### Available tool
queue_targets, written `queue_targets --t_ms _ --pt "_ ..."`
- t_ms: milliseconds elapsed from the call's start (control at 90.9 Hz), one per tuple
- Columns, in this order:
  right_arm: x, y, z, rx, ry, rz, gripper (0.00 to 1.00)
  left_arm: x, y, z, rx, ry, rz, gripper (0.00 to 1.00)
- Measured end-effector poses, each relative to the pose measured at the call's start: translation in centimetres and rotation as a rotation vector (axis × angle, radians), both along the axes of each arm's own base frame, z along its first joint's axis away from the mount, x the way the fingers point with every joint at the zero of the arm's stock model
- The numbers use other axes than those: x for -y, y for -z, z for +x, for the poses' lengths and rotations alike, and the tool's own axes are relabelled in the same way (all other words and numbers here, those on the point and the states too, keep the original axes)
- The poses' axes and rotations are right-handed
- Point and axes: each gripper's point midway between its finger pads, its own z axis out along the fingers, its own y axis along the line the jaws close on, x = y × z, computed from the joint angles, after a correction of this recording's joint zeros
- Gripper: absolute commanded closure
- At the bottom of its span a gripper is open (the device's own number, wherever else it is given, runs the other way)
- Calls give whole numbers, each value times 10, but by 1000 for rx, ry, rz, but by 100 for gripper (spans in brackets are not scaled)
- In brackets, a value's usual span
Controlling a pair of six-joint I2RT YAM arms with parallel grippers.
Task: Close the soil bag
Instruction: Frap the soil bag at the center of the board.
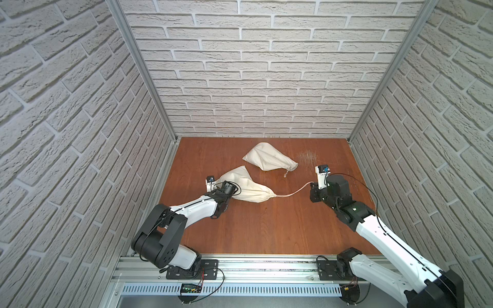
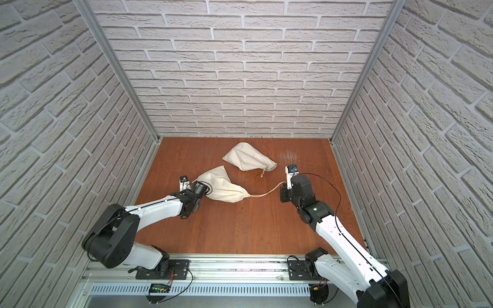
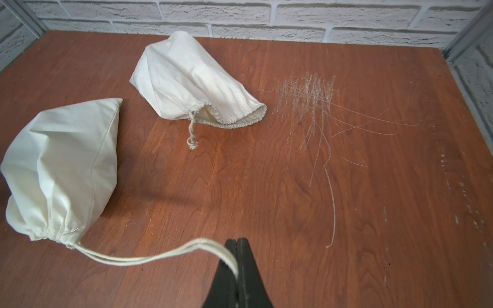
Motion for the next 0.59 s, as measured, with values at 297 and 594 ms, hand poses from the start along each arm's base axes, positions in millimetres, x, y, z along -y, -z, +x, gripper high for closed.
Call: queue_targets --t_ms 297,594 --pt "-22 -2 -4 17 -64 0 97 125 -65 6 185 498 90 15" --pt "-11 -33 -12 109 -34 27 97 260 -72 -8 207 1096 176 7"
